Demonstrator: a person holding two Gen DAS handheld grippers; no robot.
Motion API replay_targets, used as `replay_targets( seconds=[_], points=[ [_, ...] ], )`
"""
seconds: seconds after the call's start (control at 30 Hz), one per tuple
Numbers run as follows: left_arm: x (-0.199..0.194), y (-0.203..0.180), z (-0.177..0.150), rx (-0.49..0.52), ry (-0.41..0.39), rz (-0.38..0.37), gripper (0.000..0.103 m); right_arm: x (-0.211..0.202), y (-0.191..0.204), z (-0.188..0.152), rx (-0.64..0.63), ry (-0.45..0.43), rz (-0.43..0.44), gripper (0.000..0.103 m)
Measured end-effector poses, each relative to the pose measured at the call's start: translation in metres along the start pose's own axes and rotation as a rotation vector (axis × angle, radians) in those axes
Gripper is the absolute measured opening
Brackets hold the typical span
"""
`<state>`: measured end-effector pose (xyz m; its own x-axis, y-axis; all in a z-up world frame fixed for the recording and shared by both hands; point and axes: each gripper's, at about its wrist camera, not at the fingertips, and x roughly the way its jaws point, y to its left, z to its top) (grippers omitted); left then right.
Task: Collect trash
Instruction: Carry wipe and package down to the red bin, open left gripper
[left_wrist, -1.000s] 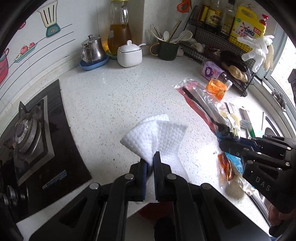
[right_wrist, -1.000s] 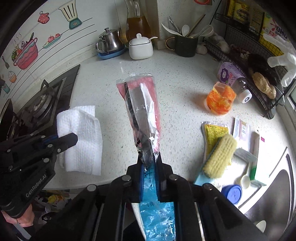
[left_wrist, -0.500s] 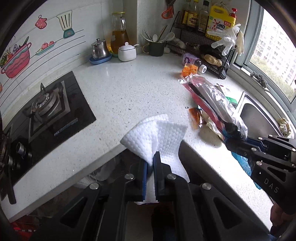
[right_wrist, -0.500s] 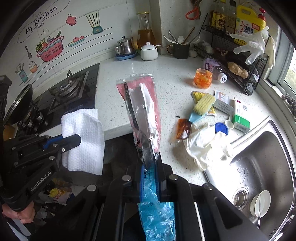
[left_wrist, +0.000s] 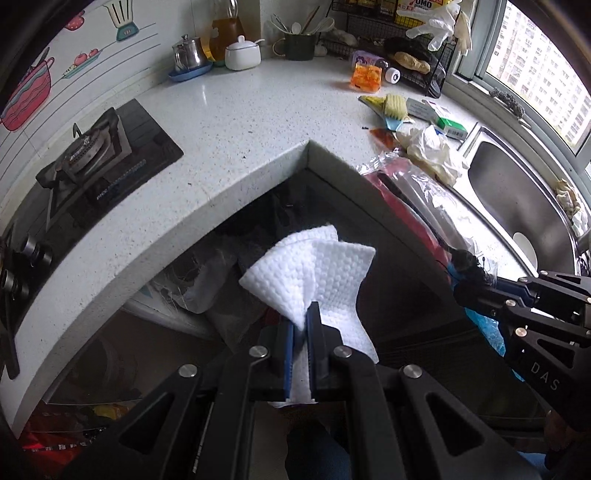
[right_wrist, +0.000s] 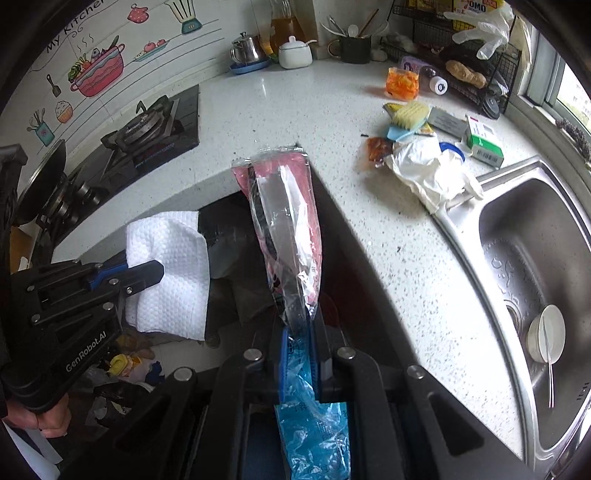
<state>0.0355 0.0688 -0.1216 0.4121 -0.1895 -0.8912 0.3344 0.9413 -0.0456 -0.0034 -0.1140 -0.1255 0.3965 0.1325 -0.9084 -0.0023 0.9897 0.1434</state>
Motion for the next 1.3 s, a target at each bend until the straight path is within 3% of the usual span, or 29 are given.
replay_targets(
  seconds=[0.23,0.43,0.6,0.93,1.23,1.3],
  points=[
    [0.071,0.016,-0.027,0.011,0.107,-0.037,0.005,0.07,0.002,-0.027,0.055,0.111,0.009,0.009],
    [0.15,0.033,-0.05,0.041,0.218,-0.102,0.005,0.133,0.005,-0.04,0.103,0.146,-0.019,0.009],
    [0.217,0.043,-0.062,0.108,0.23,-0.091,0.005,0.196,-0.002,-0.049,0.164,0.174,-0.034,0.009],
    [0.336,0.056,-0.07,0.124,0.27,-0.113,0.005,0.297,-0.018,-0.067,0.252,0.241,-0.044,0.009],
    [0.384,0.042,-0.061,0.157,0.275,-0.135,0.006,0.328,-0.034,-0.078,0.264,0.282,-0.076,0.009],
    [0.389,0.038,-0.06,0.177,0.277,-0.131,0.013,0.328,-0.036,-0.079,0.273,0.283,-0.079,0.009]
  ],
)
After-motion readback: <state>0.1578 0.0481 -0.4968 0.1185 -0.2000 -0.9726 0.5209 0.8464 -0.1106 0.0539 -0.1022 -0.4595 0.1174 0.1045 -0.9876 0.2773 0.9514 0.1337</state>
